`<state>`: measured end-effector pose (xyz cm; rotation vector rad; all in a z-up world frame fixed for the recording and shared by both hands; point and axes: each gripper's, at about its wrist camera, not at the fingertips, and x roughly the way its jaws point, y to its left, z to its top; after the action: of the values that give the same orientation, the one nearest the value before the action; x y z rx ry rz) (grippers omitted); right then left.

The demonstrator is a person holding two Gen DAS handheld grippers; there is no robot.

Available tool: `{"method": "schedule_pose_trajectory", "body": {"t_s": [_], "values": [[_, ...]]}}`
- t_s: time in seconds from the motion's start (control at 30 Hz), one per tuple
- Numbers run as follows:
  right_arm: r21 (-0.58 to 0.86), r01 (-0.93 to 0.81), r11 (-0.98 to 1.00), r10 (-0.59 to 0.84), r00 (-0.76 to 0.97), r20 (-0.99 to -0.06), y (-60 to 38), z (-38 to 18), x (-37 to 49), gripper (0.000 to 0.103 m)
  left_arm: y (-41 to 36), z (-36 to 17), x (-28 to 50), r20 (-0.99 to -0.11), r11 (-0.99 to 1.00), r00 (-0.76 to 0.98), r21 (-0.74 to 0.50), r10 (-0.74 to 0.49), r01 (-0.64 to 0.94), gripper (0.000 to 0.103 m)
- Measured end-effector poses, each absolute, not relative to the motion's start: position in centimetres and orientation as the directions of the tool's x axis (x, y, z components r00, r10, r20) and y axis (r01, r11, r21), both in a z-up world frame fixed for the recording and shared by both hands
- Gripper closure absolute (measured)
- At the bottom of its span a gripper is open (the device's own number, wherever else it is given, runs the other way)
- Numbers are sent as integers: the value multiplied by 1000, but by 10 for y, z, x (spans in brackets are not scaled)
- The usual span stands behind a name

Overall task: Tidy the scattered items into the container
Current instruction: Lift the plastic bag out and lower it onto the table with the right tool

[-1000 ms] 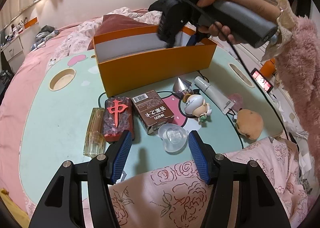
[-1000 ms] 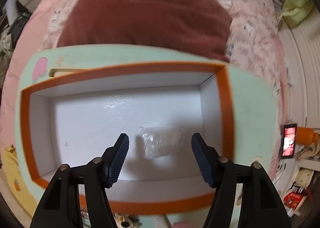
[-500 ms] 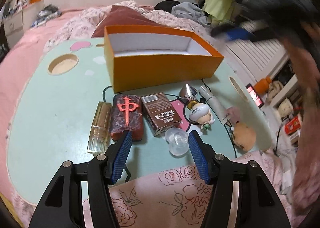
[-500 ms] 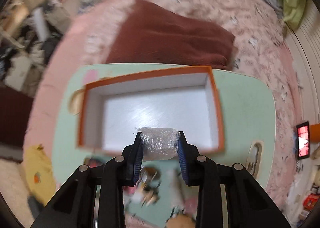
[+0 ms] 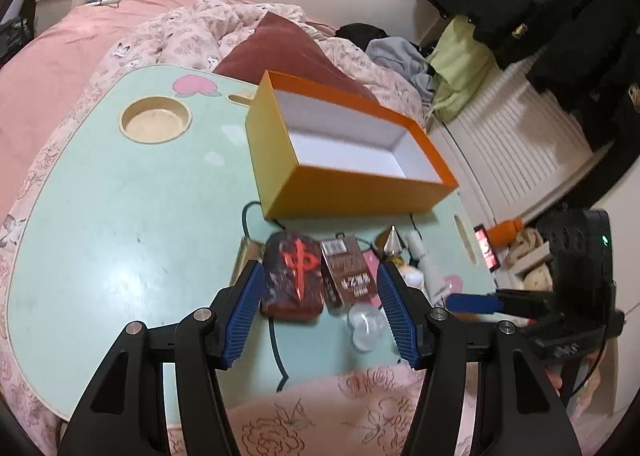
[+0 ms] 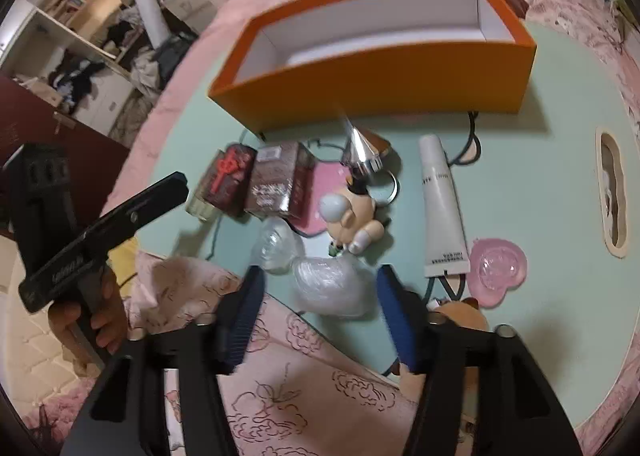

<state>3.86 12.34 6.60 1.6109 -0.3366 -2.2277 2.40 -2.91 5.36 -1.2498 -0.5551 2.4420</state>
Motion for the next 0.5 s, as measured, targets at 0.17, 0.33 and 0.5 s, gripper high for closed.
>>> {"method": "schedule_pose_trajectory", "body": {"t_s": [0.17,0.33,0.5], "values": [[498,127,-858,-493,-481,-725,156,102,32,35,-38,56,1,-678,-860,-580,-505,452,-80,43],[531,-103,-841,-289,-744,-603,219,116,4,19,-43,51,-29,-642,-813,-597,-581,481,-31,33],[583,-225,-781,-223,-771,-597,246,86,-37,19,-38,43,-49,-636,-804,-612,-594,470,-1,33]]}}
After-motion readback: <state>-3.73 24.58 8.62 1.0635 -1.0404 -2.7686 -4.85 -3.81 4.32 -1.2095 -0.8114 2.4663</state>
